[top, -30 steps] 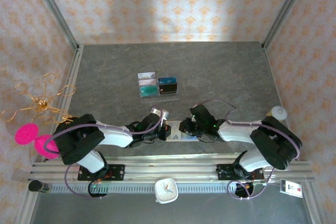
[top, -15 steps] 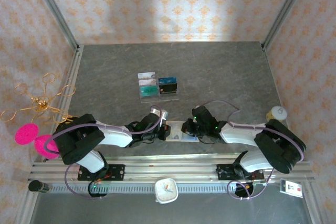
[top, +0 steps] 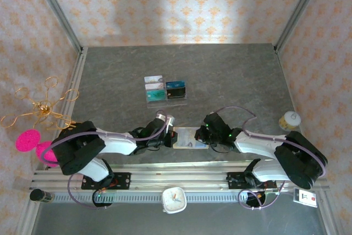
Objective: Take the credit cards out of the card holder
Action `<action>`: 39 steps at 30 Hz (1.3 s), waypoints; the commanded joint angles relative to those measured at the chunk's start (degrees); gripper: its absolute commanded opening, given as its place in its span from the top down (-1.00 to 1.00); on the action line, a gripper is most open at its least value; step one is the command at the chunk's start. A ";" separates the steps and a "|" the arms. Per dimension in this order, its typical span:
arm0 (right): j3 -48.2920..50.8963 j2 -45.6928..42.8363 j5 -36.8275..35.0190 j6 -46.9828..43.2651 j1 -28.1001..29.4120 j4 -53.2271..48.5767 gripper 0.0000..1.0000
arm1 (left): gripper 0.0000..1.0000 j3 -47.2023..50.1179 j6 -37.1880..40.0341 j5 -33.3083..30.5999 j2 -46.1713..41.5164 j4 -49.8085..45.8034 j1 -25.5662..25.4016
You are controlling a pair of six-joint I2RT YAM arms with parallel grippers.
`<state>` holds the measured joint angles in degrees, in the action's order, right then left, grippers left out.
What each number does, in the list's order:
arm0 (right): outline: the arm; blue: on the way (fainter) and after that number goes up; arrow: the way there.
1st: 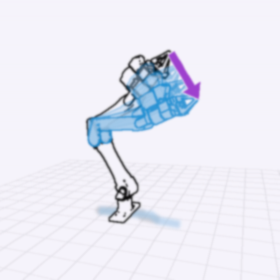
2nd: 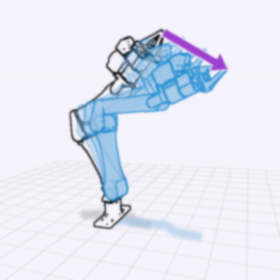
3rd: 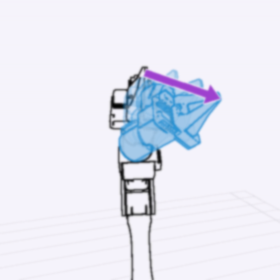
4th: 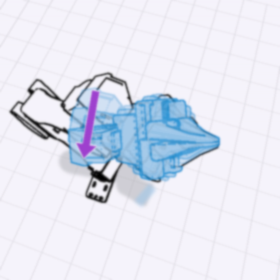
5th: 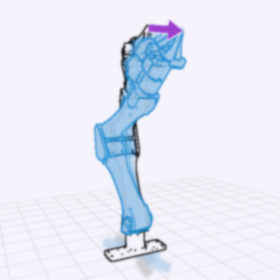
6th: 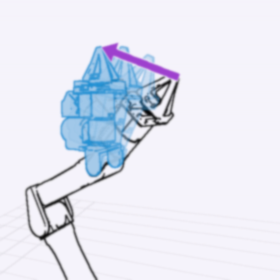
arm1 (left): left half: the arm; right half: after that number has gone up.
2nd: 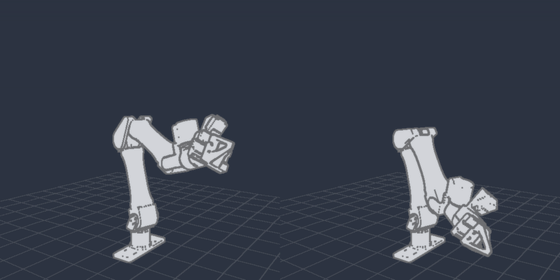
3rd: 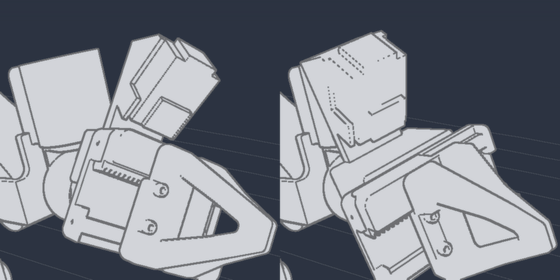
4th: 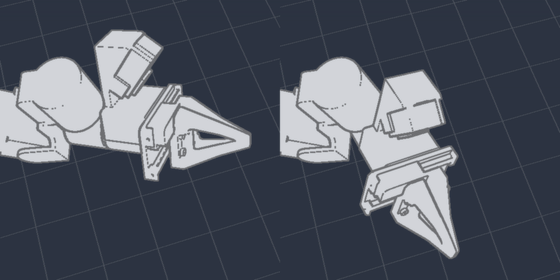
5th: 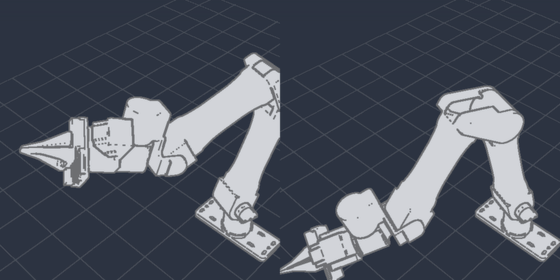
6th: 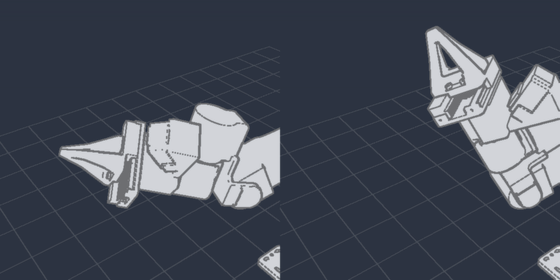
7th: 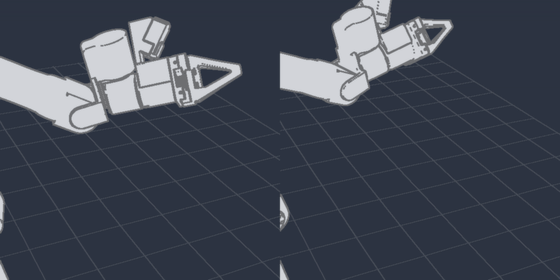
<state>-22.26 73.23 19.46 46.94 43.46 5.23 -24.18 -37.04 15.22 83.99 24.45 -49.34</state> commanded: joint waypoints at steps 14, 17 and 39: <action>2.27 -0.02 -0.56 -1.76 -0.13 1.21 1.00 | 1.00 -7.20 -0.78 1.41 8.64 -2.05 -3.30; 2.66 0.09 0.52 -1.68 -0.15 2.10 0.90 | 1.00 -7.02 -1.11 1.17 9.49 -2.81 -3.23; 0.40 -16.72 -10.29 -6.55 -0.13 -10.96 1.00 | 1.00 -6.83 -0.23 2.38 9.82 -5.11 -3.22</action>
<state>-19.29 59.48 15.14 43.99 43.33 1.45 -32.45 -37.60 18.81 94.15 24.10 -52.51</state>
